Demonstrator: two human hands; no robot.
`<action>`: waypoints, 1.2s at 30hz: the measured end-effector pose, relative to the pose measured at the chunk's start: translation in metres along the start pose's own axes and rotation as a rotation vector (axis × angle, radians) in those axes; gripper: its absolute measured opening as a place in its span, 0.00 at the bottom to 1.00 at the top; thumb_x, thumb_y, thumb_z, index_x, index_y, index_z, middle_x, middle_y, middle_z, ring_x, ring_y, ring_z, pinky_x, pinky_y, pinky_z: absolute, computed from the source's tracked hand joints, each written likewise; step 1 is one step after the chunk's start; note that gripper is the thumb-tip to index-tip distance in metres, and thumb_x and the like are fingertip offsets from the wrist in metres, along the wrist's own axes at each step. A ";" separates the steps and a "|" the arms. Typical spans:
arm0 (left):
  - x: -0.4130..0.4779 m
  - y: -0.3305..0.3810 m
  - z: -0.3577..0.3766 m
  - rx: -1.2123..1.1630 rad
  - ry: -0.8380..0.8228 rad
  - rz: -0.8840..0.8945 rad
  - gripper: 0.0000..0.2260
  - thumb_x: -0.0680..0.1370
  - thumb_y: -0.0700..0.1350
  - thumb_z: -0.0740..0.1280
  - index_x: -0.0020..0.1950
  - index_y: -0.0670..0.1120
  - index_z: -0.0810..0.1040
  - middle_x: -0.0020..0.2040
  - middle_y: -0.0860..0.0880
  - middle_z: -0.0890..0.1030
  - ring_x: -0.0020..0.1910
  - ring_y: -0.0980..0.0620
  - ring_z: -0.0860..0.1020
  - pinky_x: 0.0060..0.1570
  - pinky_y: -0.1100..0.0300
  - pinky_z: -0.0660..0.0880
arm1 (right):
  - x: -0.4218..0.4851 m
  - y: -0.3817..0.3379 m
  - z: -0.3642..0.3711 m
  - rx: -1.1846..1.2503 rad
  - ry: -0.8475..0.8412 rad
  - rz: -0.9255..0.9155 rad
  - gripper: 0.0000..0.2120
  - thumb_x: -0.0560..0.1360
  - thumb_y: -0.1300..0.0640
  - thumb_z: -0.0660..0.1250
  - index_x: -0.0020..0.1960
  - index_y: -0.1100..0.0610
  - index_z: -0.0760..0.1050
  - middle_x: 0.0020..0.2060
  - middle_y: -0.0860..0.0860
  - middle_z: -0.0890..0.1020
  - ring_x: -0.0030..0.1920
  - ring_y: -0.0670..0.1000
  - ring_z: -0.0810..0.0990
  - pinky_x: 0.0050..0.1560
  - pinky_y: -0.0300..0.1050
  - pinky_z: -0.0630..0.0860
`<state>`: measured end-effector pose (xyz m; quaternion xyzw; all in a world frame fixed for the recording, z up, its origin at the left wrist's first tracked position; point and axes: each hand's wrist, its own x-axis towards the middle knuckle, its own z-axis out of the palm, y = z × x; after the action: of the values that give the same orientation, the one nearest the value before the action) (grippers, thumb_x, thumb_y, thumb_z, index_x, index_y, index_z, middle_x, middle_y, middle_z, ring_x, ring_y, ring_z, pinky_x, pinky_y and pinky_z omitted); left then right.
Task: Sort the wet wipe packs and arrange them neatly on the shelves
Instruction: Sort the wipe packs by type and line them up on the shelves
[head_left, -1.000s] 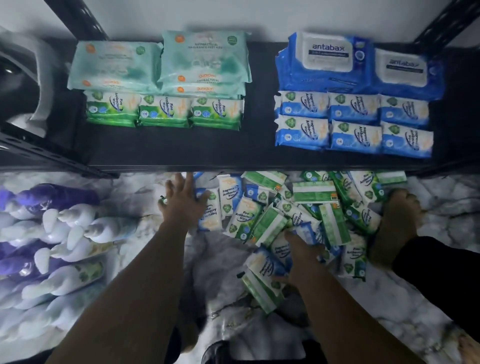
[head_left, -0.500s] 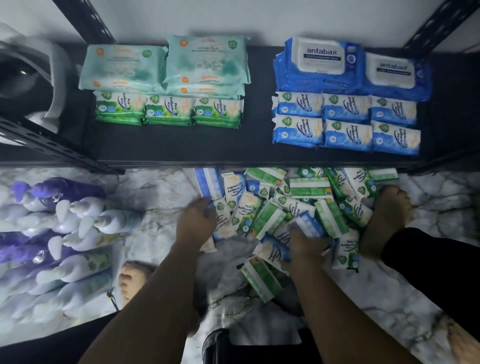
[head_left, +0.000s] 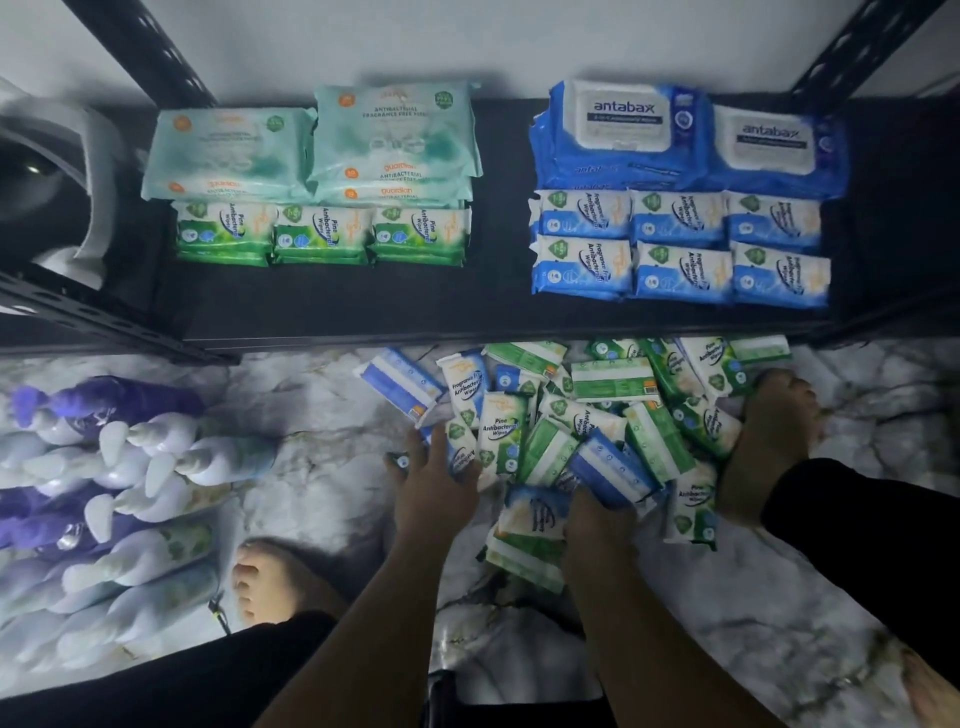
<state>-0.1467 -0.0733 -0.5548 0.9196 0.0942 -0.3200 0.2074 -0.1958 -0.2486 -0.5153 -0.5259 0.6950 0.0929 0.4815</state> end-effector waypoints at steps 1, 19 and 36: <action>-0.004 0.006 0.001 -0.050 -0.015 -0.001 0.35 0.79 0.66 0.56 0.81 0.58 0.45 0.83 0.47 0.45 0.80 0.32 0.48 0.76 0.33 0.53 | 0.002 -0.006 -0.001 -0.030 0.031 -0.006 0.32 0.77 0.50 0.70 0.76 0.57 0.62 0.70 0.63 0.69 0.66 0.64 0.71 0.66 0.58 0.72; -0.019 0.056 -0.036 -0.045 0.100 0.046 0.26 0.76 0.66 0.56 0.63 0.49 0.74 0.58 0.46 0.79 0.55 0.45 0.78 0.53 0.47 0.79 | -0.035 -0.053 0.002 -0.543 -0.096 -0.616 0.13 0.80 0.48 0.63 0.59 0.56 0.71 0.51 0.57 0.81 0.48 0.58 0.79 0.46 0.48 0.72; -0.016 0.054 -0.044 -0.242 0.020 0.073 0.39 0.66 0.56 0.78 0.72 0.45 0.65 0.63 0.46 0.72 0.63 0.45 0.73 0.62 0.47 0.76 | -0.020 -0.063 0.018 -0.715 0.002 -0.698 0.23 0.69 0.46 0.75 0.55 0.56 0.70 0.47 0.57 0.82 0.45 0.61 0.82 0.43 0.52 0.80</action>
<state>-0.1191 -0.1031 -0.4963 0.8938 0.1008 -0.2894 0.3275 -0.1339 -0.2519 -0.4851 -0.8593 0.4025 0.1581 0.2730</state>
